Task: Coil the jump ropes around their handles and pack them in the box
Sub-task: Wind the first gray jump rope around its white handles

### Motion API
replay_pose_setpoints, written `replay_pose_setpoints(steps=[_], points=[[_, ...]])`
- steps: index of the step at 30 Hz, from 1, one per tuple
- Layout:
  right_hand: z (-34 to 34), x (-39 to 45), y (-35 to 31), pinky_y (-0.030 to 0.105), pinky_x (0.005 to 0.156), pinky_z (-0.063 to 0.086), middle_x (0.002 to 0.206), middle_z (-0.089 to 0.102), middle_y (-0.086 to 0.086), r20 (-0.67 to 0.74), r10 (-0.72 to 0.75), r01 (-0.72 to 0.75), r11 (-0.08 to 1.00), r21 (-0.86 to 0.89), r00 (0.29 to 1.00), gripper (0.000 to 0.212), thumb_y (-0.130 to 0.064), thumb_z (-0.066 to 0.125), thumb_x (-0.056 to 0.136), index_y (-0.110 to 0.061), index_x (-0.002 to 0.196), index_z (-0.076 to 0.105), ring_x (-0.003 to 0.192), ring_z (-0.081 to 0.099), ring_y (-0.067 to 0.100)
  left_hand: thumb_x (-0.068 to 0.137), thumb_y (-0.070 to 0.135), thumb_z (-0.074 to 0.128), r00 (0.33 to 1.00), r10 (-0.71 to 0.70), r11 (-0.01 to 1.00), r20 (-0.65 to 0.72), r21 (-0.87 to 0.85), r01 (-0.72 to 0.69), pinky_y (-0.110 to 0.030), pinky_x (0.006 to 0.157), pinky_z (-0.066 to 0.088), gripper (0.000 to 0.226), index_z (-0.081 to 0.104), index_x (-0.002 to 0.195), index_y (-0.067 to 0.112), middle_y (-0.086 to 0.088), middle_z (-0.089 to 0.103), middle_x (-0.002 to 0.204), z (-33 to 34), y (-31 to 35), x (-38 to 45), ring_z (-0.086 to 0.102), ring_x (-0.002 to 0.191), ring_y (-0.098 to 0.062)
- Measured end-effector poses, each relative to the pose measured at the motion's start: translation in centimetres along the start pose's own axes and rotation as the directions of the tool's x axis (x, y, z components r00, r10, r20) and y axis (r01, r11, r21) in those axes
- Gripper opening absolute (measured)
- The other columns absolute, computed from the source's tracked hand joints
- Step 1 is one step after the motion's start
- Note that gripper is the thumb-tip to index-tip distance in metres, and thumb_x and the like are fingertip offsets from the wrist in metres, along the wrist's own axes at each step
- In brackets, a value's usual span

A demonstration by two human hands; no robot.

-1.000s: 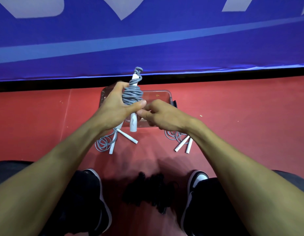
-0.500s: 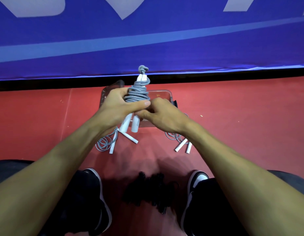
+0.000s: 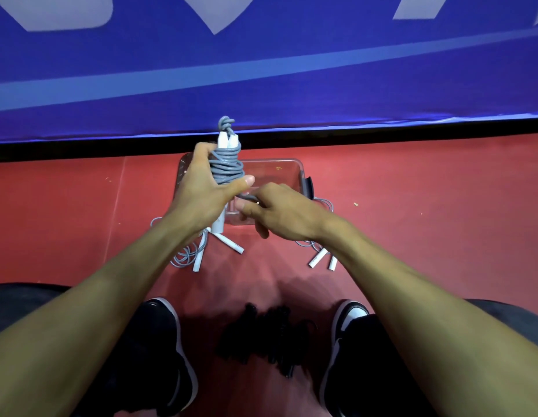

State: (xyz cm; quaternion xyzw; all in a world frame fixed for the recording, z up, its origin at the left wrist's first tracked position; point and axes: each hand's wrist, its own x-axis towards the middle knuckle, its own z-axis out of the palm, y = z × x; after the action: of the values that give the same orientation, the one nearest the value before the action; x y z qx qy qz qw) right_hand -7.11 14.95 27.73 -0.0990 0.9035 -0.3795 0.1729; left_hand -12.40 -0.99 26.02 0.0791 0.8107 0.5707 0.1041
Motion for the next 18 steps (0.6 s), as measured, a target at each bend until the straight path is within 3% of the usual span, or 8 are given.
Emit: replay_pose_setpoints(steps=[2,5,8,10,13,15,18], points=[[0.13,-0.03,-0.14,0.012,0.057,0.039,0.058,0.065,-0.001,0.015,-0.004,0.004,1.000,-0.009,1.000,0.034,-0.042,0.045,0.105,-0.020,0.092,0.067,0.056,0.057,0.002,0.072,0.037,0.074,0.996,-0.044,0.996,0.076,-0.080,0.050,-0.041,0.085,0.055,0.062,0.045,0.124,0.019,0.000,0.067,0.104,0.48,0.14,-0.14,0.066,0.086,-0.014],[-0.03,-0.11,0.06,0.012,0.056,0.038,0.057,0.060,-0.004,-0.015,0.024,-0.024,0.999,-0.033,1.000,0.042,-0.040,0.043,0.106,-0.022,0.071,0.059,0.060,0.060,0.014,0.074,0.026,0.058,0.971,-0.144,0.958,0.192,-0.221,0.185,-0.042,0.089,0.051,0.064,0.042,0.136,0.020,-0.002,0.064,0.109,1.01,0.43,-0.11,0.062,0.093,-0.017],[-0.23,-0.12,0.29,0.008,0.054,0.037,0.061,0.066,0.004,-0.040,0.042,-0.044,0.998,-0.052,0.998,0.049,-0.039,0.040,0.107,-0.020,0.065,0.056,0.058,0.059,0.009,0.088,0.014,0.062,0.956,-0.120,0.953,0.267,-0.238,0.186,-0.044,0.094,0.052,0.062,0.038,0.144,0.013,-0.005,0.062,0.115,0.69,0.47,-0.19,0.062,0.100,-0.019],[-0.15,-0.05,0.34,0.007,0.054,0.036,0.058,0.064,0.002,-0.045,0.027,-0.029,0.998,-0.054,0.999,0.047,-0.036,0.040,0.108,-0.014,0.072,0.062,0.056,0.058,0.006,0.090,0.009,0.069,0.960,-0.104,0.954,0.259,-0.246,0.170,-0.043,0.092,0.054,0.054,0.045,0.139,0.007,-0.007,0.065,0.112,0.32,0.36,-0.15,0.064,0.098,-0.019],[-0.09,0.08,0.26,0.014,0.055,0.037,0.057,0.060,-0.004,-0.071,-0.001,-0.002,0.999,-0.037,0.997,0.044,-0.030,0.041,0.108,-0.005,0.079,0.063,0.058,0.061,0.012,0.078,0.011,0.084,0.974,-0.079,0.965,0.213,-0.229,0.128,-0.036,0.075,0.060,0.040,0.063,0.112,0.006,-0.005,0.072,0.093,0.14,0.71,-0.21,0.069,0.079,-0.017],[-0.04,0.07,0.19,0.019,0.057,0.039,0.057,0.059,-0.005,-0.093,-0.031,0.030,1.000,-0.008,0.995,0.038,-0.027,0.044,0.106,-0.006,0.081,0.062,0.062,0.064,0.017,0.072,0.018,0.088,0.982,-0.073,0.965,0.176,-0.237,0.115,-0.034,0.067,0.059,0.042,0.062,0.104,0.012,0.000,0.071,0.086,0.14,0.74,-0.31,0.068,0.074,-0.015],[0.04,0.14,0.33,0.013,0.055,0.038,0.065,0.066,-0.002,-0.081,-0.044,0.045,0.999,0.010,0.996,0.031,-0.032,0.052,0.103,-0.011,0.086,0.066,0.060,0.064,0.008,0.062,0.039,0.089,0.989,-0.045,0.976,0.142,-0.204,0.074,-0.032,0.070,0.056,0.056,0.054,0.104,0.023,0.006,0.066,0.087,0.13,0.53,-0.36,0.065,0.078,-0.011]])
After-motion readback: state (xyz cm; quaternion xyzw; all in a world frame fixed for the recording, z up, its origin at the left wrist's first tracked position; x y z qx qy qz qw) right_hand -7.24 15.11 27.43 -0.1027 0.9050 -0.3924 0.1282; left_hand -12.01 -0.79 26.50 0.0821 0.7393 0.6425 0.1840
